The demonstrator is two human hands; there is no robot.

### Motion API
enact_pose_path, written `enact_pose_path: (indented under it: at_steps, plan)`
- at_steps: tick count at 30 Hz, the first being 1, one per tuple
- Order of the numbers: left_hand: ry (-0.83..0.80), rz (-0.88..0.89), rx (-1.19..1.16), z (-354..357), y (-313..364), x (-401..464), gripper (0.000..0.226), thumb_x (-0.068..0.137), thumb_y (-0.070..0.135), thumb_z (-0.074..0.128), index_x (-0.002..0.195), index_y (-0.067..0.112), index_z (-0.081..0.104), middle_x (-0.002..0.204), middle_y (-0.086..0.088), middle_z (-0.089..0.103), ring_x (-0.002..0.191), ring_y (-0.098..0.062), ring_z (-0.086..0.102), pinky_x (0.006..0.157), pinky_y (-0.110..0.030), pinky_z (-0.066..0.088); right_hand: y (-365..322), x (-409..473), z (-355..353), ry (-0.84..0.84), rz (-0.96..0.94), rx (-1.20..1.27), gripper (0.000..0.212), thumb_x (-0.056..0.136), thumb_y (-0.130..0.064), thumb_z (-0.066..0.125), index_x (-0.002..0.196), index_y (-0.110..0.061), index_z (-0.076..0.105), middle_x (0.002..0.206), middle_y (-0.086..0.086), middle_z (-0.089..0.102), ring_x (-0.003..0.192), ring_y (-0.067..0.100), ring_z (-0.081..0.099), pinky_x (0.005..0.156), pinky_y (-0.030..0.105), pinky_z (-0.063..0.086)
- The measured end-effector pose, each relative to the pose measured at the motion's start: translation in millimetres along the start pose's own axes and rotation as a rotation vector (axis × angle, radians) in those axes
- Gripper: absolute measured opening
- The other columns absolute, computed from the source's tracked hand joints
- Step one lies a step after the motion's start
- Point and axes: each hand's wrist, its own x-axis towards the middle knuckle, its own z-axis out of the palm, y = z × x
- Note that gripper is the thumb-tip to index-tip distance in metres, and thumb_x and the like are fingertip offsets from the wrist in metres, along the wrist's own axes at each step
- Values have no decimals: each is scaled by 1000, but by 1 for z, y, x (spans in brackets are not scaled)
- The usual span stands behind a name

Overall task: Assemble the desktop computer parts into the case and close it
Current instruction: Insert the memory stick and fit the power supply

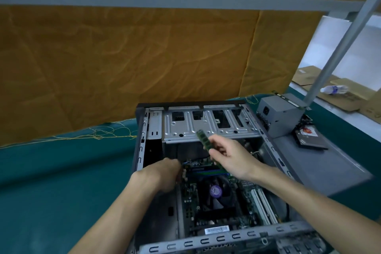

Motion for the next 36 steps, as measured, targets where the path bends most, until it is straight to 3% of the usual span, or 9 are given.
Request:
enact_pose_path:
  at_steps: [1,3,7,11,22,32,36]
  plan:
    - [-76,-44,42,2,-3,0,23,94,13,52,115,14,63,116,-11,67,103,-31,69,86,-43,59,1,-1,0,-45,-15,-136,13,106,-26,51,114,-34,58,91,-1,69,81,22,65,76,39,52]
    - [-166,-85,84,4,-3,0,30,94,17,51,124,14,59,127,-11,62,112,-34,65,92,-46,57,3,0,0,-101,-65,-416,25,106,-33,47,131,-35,54,117,-10,67,100,12,64,86,34,51]
    - [-214,-63,103,7,1,2,41,93,23,53,134,18,56,136,-12,60,120,-35,62,98,-49,54,2,6,4,-276,-42,-672,36,107,-27,46,142,-26,55,134,-5,58,121,23,58,100,43,50]
    - [-255,-55,99,8,1,1,48,89,20,53,137,22,54,136,-10,60,121,-34,61,99,-48,54,6,18,8,-379,17,-698,37,106,-20,49,142,-24,56,143,3,56,131,28,54,105,44,46]
    - [-213,-11,48,8,1,4,43,97,29,52,139,22,55,140,-9,59,125,-29,59,98,-34,48,15,20,14,-343,-15,-601,38,104,-16,56,140,-27,60,144,3,58,135,24,52,108,45,46]
    - [-212,-5,70,4,5,1,46,100,34,51,144,21,51,145,-9,55,129,-28,56,104,-37,48,19,22,18,-330,-23,-582,38,104,-16,56,139,-28,61,135,1,59,130,24,54,103,41,48]
    - [-211,0,77,3,8,-1,47,103,37,50,147,21,48,148,-9,51,133,-28,52,107,-37,45,13,23,18,-324,-18,-625,36,102,-18,61,135,-30,65,122,-4,59,123,24,56,98,39,47]
